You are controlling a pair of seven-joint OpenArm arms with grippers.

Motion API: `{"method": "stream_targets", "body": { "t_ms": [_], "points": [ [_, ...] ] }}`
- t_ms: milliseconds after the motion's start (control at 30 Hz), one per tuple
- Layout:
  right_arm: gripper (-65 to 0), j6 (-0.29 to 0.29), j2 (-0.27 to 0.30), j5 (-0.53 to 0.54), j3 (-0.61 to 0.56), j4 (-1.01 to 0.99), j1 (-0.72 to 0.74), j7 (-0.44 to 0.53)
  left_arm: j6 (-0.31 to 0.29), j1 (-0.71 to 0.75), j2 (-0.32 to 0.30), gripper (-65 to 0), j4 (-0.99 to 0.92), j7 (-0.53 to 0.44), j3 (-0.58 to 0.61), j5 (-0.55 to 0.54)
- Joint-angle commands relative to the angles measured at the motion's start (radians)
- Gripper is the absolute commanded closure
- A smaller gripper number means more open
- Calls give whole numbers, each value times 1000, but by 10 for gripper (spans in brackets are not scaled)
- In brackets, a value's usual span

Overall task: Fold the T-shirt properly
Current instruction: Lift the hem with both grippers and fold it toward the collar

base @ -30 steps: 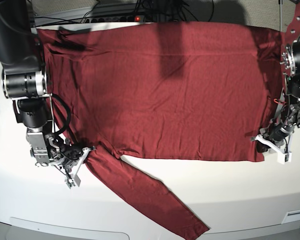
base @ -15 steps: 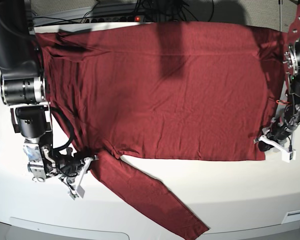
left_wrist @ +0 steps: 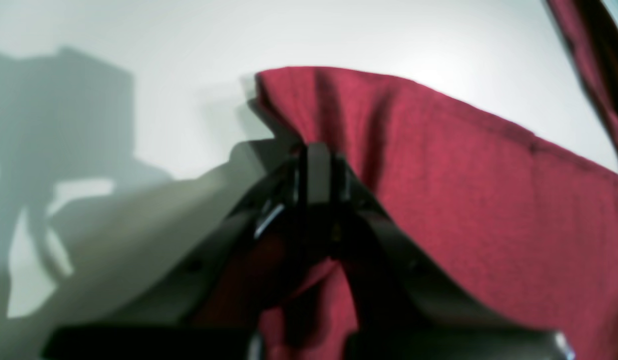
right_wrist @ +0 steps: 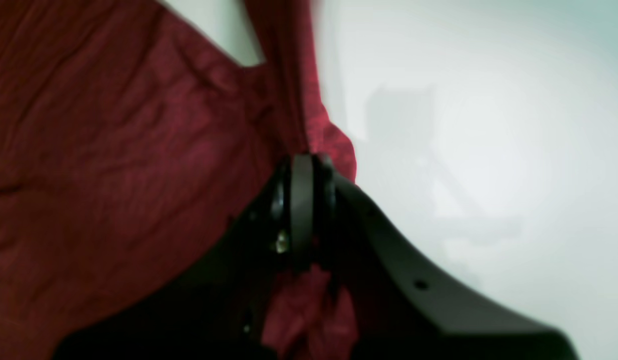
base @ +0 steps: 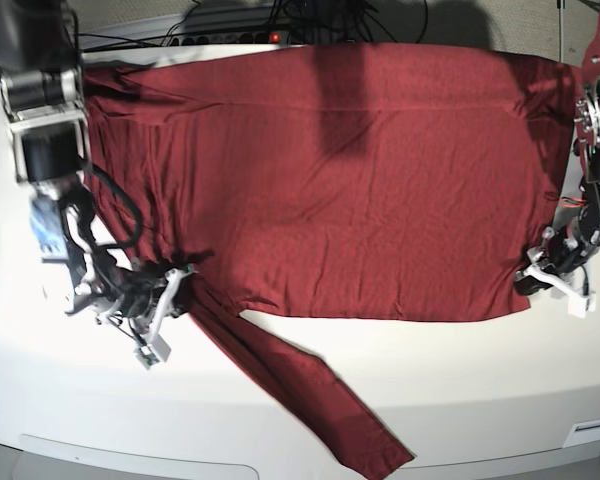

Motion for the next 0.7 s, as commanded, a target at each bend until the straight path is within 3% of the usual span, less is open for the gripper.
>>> {"method": "stream_targets", "body": {
  "t_ms": [0,167,333,533,667],
  "points": [
    [0,-18,34,30,8,61,2,15,-9,-31,-21,0,13,-13,0,-27],
    [0,-82,129,82,26,206,-103,15,-9,-30,-23,0,13,29,0,-45],
    [0,-82,136,113,163,220,-166,16,-9,-25,-24,0,13,39,0,-45],
    [0,-22,136,196,333,220,-223,-24,-9,-25,-43,0,34,80,0,-51],
    [0,16,136,230,367,221,-235,-82,-9,15,-72,0,127,159,0,-153]
  ]
}}
